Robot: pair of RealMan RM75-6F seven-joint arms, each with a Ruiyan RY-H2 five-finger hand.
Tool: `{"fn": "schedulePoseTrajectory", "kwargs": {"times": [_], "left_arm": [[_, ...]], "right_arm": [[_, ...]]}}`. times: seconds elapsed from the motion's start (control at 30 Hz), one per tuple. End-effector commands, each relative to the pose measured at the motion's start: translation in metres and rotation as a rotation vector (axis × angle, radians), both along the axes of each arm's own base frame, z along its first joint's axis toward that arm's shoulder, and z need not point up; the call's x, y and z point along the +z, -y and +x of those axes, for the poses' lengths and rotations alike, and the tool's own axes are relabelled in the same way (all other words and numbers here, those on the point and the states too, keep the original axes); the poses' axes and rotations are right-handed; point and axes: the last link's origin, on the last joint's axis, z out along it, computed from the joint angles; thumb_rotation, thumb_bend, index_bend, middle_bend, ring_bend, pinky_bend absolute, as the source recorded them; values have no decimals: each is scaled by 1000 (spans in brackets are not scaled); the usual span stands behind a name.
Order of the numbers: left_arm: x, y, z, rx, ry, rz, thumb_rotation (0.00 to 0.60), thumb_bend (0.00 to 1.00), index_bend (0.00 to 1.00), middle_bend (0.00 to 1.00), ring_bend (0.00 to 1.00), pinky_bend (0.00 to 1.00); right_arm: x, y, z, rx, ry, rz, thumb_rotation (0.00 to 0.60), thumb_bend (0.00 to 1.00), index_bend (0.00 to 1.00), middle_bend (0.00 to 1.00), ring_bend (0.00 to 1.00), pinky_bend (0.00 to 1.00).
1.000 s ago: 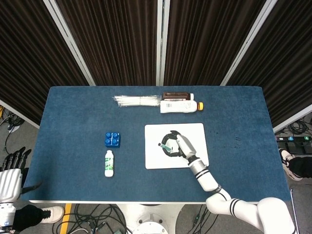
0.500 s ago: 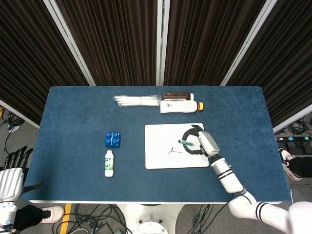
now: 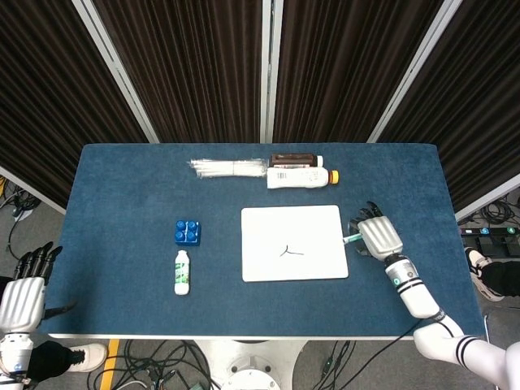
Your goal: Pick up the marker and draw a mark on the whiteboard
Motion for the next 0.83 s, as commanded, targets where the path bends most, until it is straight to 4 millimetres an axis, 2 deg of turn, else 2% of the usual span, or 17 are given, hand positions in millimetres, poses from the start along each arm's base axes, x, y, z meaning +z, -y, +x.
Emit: {"fn": "schedulePoseTrajectory", "kwargs": {"times": [0.03,0.1,0.23,0.37,0.47,0.57,0.7,0.83], "left_arm": [[0,1,0,4,-1,0,600,0,91,0,0,0],[1,1,0,7,-2,0,600,0,91,0,0,0],[1,2,0,8,-4,0,600,0,91,0,0,0],[2,1,1,6,-6,4,600,0,92,0,0,0],[3,0,1,3,-5,8,600,0,91,0,0,0],[3,-1,1,-1,-5,9,600,0,92,0,0,0],[1,-2,1,-3,-1,9,600,0,91,0,0,0],[1,-2,2,-7,-3,9,600,0,91,0,0,0]], "right_arm": [[-2,1,-19,-39,-86,0,600,402,591,454,160,47],[-5,1,-24,-51,-112,6,600,402,549,431,140,33],[-6,-2,-28,-66,-137,15,600,402,291,304,39,0],[4,-8,-27,-73,-137,4,600,402,75,184,0,0],[25,-15,-23,-25,-160,-68,600,402,42,165,0,0],[49,-32,-17,-9,-104,-151,600,402,40,166,0,0],[84,-70,-13,-35,35,-233,600,402,62,178,0,0],[109,-108,-13,-68,157,-275,600,402,79,183,0,0]]}}
